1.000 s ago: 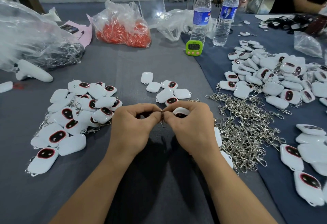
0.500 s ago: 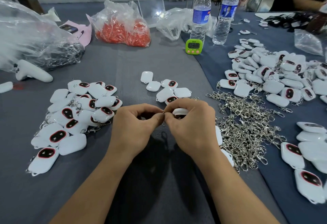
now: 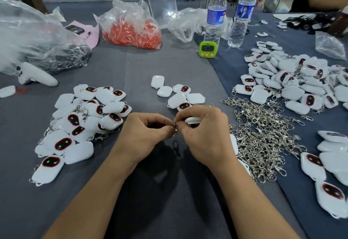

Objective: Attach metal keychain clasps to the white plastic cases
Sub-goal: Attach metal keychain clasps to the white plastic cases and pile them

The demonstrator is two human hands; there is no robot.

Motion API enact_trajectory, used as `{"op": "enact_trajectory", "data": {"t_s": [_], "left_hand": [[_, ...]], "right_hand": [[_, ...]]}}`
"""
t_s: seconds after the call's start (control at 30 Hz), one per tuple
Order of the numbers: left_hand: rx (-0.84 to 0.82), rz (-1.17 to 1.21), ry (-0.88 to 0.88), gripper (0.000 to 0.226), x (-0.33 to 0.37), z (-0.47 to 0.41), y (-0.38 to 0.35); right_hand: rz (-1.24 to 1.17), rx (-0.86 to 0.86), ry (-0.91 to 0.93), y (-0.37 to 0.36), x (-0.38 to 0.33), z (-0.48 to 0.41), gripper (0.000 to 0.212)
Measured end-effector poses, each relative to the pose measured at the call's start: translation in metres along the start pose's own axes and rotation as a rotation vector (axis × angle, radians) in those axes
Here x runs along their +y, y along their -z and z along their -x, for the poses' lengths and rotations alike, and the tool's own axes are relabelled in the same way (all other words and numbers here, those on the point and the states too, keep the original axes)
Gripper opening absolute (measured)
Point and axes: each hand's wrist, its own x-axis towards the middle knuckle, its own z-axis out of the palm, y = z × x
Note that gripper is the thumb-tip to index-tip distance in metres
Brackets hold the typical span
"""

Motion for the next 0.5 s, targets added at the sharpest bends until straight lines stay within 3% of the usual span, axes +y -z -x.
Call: {"op": "enact_trajectory", "data": {"t_s": [0.17, 0.33, 0.4, 0.5], "left_hand": [[-0.016, 0.036, 0.002, 0.027, -0.0014, -0.0003, 0.0023], [0.011, 0.017, 0.030, 0.014, -0.0012, -0.0011, 0.0014], [0.095, 0.003, 0.007, 0.013, -0.0006, -0.0002, -0.0018], [0.387, -0.172, -0.105, 0.009, -0.0011, -0.0003, 0.0021]], "right_hand": [[-0.061, -0.038, -0.007, 0.0017, -0.0011, 0.0005, 0.019], [-0.085, -0.067, 0.002, 0.0001, -0.0012, 0.0001, 0.020], [-0.083, -0.040, -0.033, -0.0015, -0.0009, -0.0006, 0.017], [-0.176, 0.041, -0.227, -0.0028, 0.0044, -0.0053, 0.015]]}}
